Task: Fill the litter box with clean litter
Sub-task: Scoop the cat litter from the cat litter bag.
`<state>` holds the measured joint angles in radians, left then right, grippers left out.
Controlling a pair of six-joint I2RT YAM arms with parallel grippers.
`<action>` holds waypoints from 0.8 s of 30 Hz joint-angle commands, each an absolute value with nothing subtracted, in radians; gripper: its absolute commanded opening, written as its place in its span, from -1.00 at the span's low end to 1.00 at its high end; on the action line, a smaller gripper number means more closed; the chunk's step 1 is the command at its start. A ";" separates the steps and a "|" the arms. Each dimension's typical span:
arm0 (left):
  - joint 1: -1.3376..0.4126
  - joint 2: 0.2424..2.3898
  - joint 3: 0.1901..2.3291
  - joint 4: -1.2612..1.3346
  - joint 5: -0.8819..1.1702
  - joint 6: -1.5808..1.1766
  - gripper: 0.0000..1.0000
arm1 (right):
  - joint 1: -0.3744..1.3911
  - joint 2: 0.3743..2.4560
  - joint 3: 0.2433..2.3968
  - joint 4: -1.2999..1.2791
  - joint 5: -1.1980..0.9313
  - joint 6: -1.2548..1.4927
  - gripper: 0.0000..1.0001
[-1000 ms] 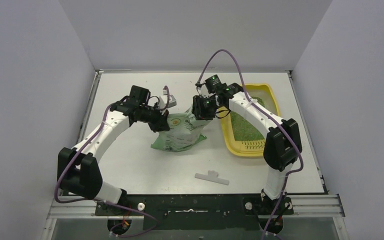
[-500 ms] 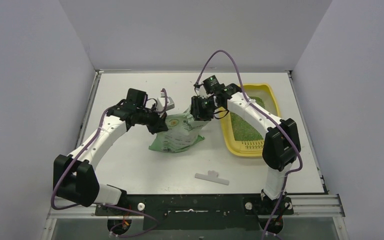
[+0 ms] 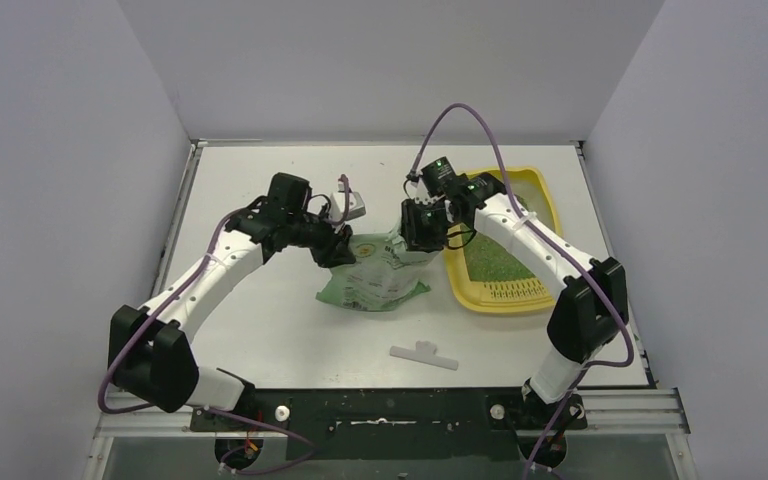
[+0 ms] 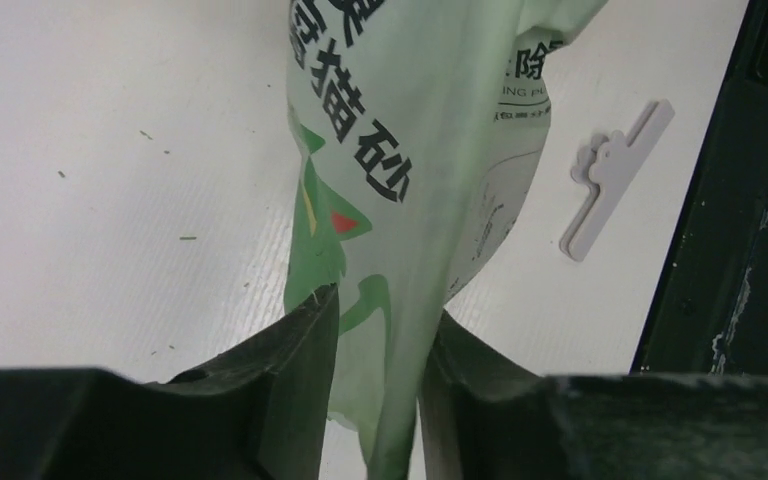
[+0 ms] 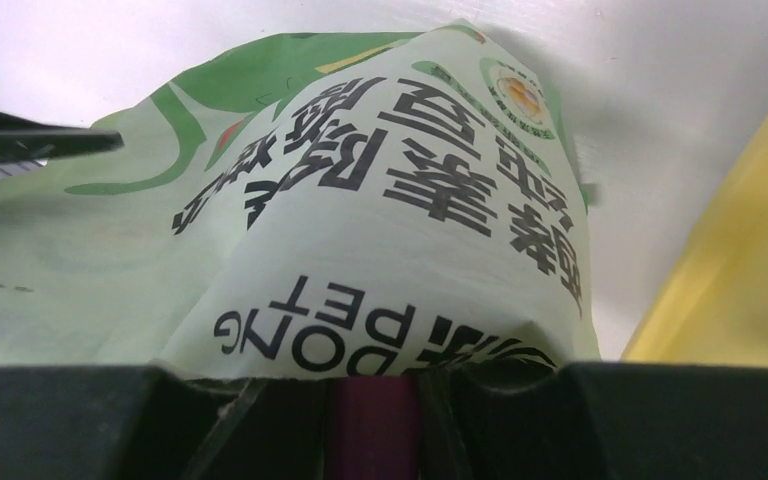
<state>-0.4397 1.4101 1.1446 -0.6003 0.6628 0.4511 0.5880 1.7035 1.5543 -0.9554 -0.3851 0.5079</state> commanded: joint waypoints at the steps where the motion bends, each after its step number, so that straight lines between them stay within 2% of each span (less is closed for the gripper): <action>1: -0.424 1.372 1.136 -0.469 0.613 0.303 -0.24 | 0.587 1.711 1.484 -0.882 -0.403 0.509 -1.00; 2: -0.423 1.350 1.110 -0.458 0.594 0.263 -0.17 | 0.584 1.716 1.463 -0.847 -0.427 0.514 -1.00; 3: -0.419 1.323 1.070 -0.433 0.582 0.209 -0.02 | 0.578 1.722 1.446 -0.812 -0.456 0.517 -1.00; 5: -0.407 1.247 0.966 -0.325 0.572 0.110 0.51 | 0.567 1.742 1.436 -0.786 -0.483 0.521 -1.00; 6: -0.403 1.206 0.914 -0.260 0.566 0.072 0.66 | 0.564 1.751 1.437 -0.788 -0.484 0.517 -1.00; 10: -0.384 1.024 0.773 -0.136 0.476 -0.066 0.75 | 0.545 1.767 1.434 -0.779 -0.512 0.507 -1.00; 14: -0.367 0.833 0.638 -0.038 0.134 -0.278 0.94 | 0.526 1.765 1.419 -0.764 -0.536 0.505 -1.00; 17: -0.329 0.826 0.623 -0.098 -0.002 -0.400 0.94 | 0.523 1.759 1.411 -0.752 -0.554 0.505 -1.00; 19: -0.290 0.872 0.630 -0.159 -0.036 -0.497 0.87 | 0.523 1.756 1.405 -0.747 -0.564 0.506 -1.00; 22: -0.220 0.974 0.633 -0.191 0.026 -0.597 0.47 | 0.523 1.746 1.399 -0.744 -0.565 0.508 -1.00; 24: -0.195 1.050 0.641 -0.178 0.086 -0.638 0.34 | 0.523 1.739 1.393 -0.741 -0.565 0.511 -1.00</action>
<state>-0.2455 0.9333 0.6273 -0.1764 0.0681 -0.4557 0.5091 1.7317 1.4265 -0.7475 -0.5625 0.5205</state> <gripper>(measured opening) 0.717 0.280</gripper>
